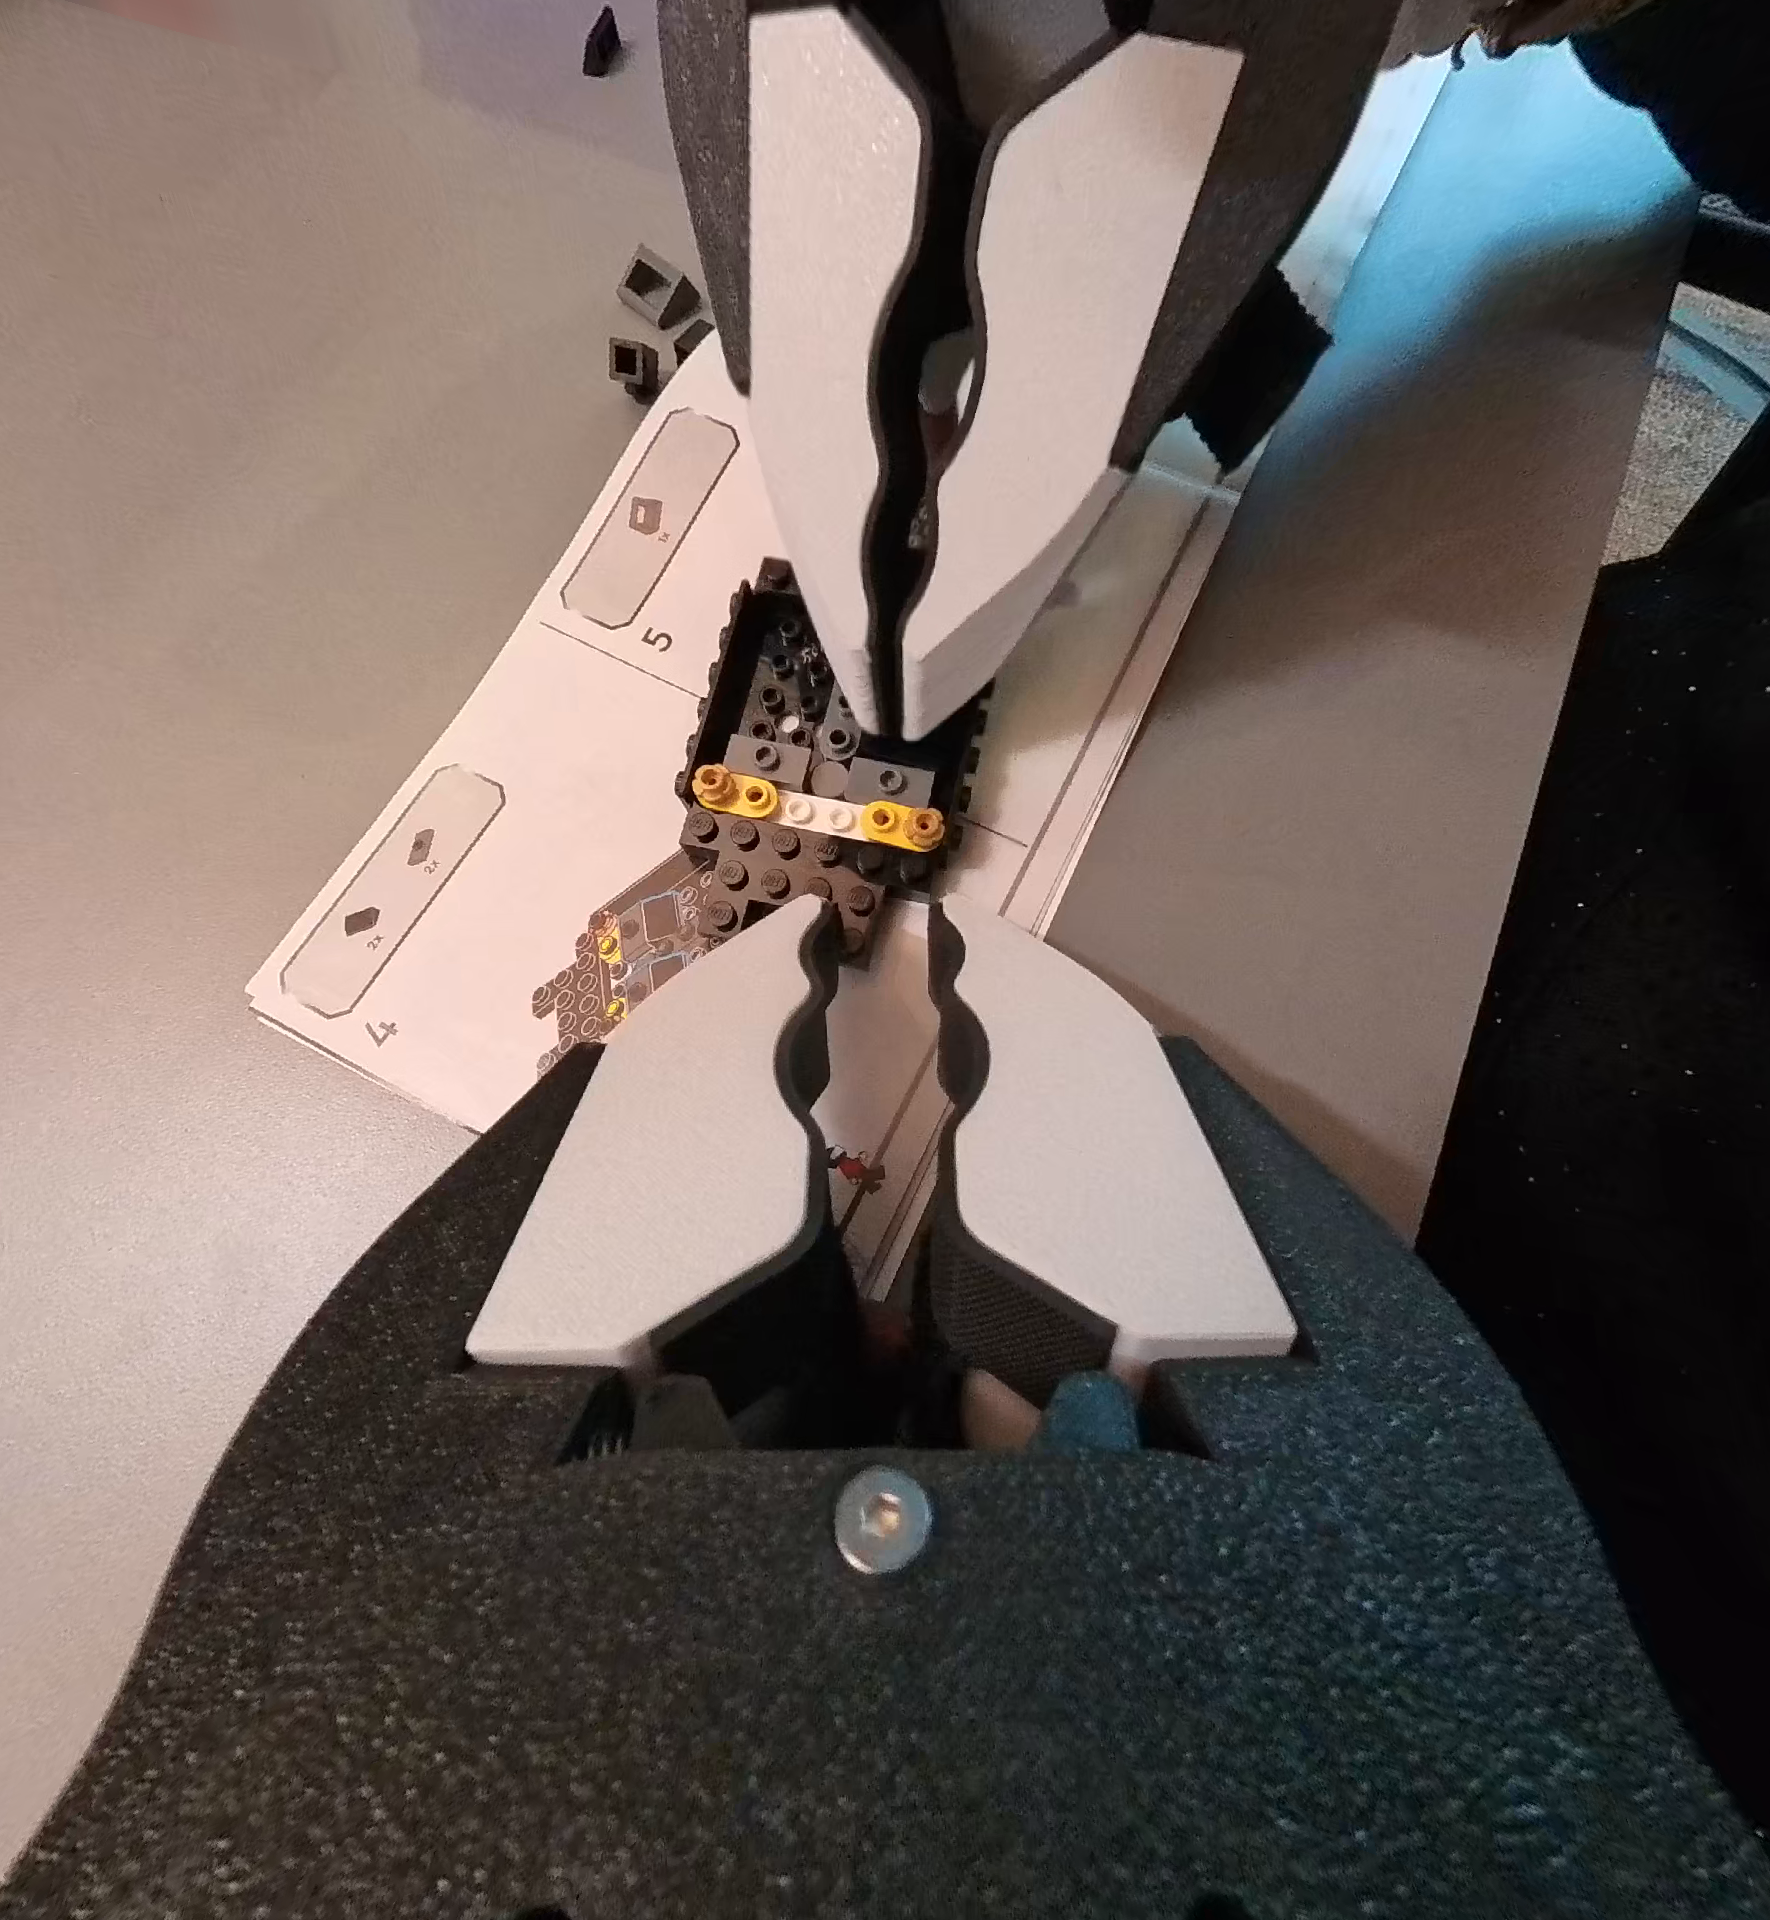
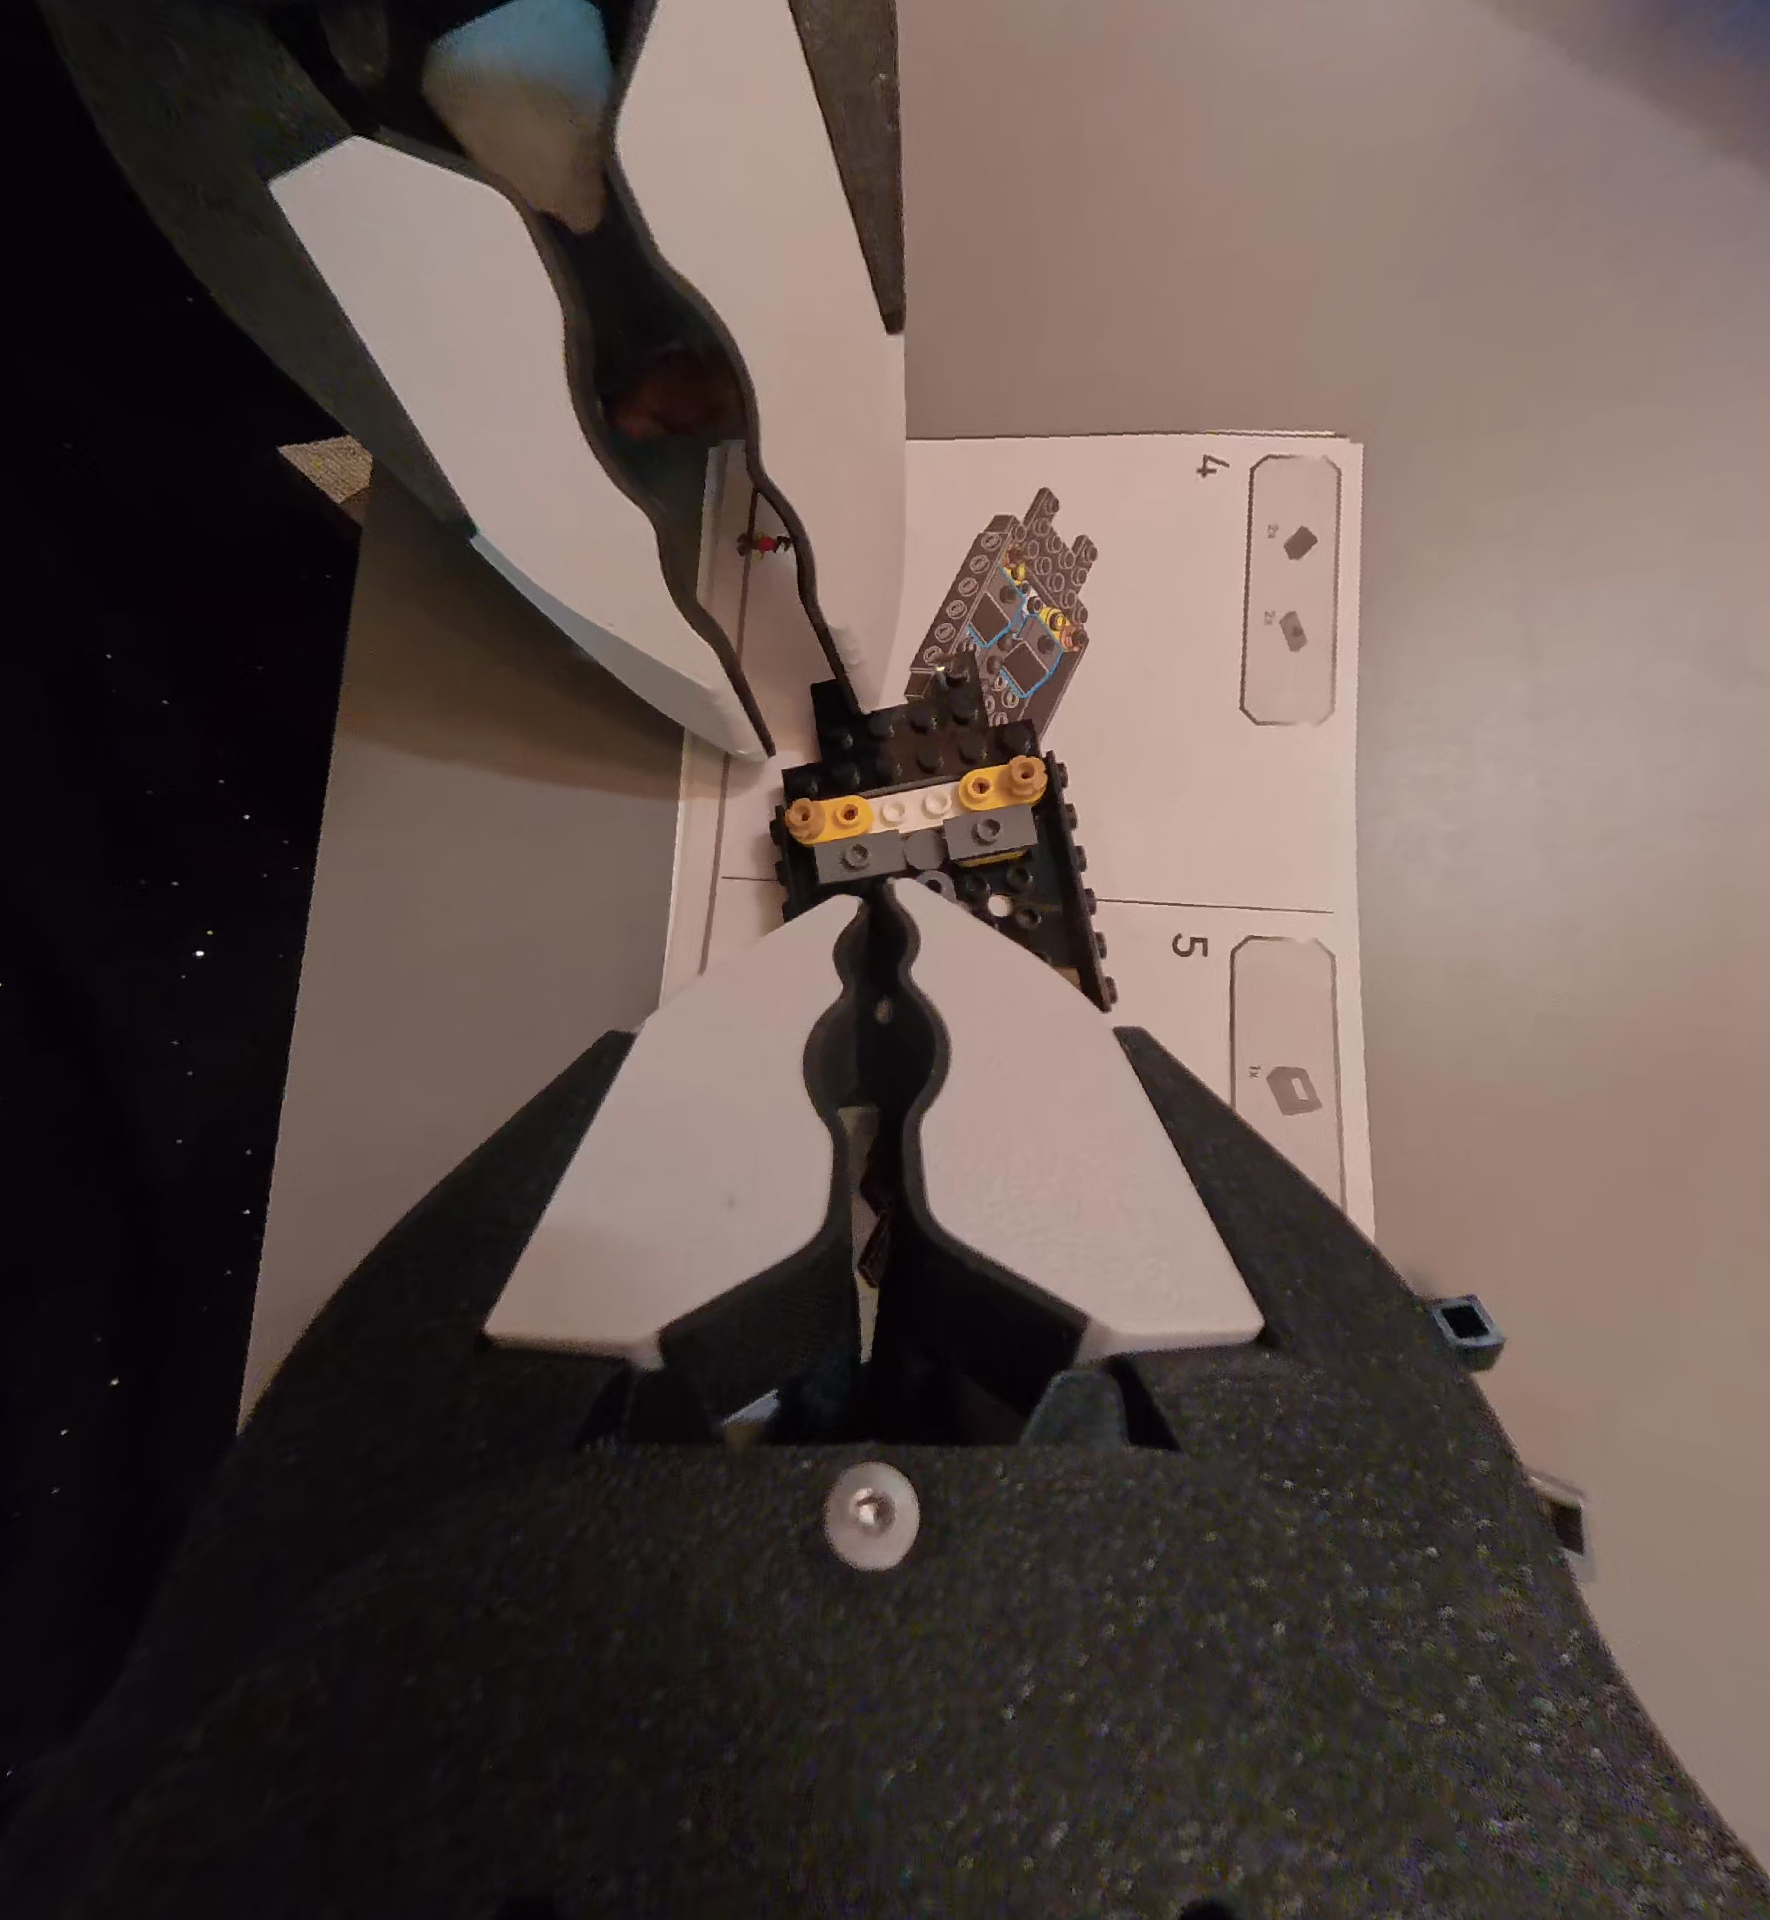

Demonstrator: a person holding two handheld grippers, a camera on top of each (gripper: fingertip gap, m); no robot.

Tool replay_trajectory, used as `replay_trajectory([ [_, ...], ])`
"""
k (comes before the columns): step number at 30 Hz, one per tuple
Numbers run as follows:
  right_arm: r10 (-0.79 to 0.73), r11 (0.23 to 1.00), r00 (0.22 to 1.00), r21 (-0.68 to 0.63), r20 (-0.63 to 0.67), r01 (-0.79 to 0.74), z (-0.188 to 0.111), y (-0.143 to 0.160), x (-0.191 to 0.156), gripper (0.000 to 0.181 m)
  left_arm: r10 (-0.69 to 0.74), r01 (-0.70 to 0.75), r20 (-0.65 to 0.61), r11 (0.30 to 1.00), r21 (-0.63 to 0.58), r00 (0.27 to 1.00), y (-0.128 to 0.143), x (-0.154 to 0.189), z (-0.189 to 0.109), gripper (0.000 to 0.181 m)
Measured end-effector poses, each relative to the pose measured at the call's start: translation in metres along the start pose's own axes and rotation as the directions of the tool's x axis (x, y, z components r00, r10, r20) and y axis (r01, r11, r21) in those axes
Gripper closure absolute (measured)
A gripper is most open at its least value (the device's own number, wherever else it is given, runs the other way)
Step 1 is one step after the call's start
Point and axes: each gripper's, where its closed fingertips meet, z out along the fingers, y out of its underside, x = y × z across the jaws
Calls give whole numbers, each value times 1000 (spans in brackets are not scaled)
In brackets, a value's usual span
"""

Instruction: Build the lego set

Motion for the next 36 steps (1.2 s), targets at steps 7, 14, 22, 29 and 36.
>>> replay_trajectory([
  [7, -12, 1000, 1000, -20, 3, 12, 1, 1, 1, 181, -1, 1, 5, 1000, -1, 1000, 0, -1, 0, 166],
  [14, -31, 998, 999, -50, -11, 31, 1, 0, 2, 181, 3, -3, 7, 1000, -1, 1000, 0, 0, 0, 167],
  [22, -30, 998, 999, -63, -24, 28, 2, 0, 2, 181, 6, -6, 10, 1000, 3, 1000, 0, -1, 0, 168],
  [29, -36, 989, 997, -145, -63, 26, 3, 1, 2, 181, -5, 5, 23, 1000, 7, 1000, -1, -3, 0, 173],
  [36, -37, 974, 993, -227, -113, 10, 3, 2, 2, 181, -8, 8, 27, 1000, 7, 1000, -1, -4, 0, 174],
])
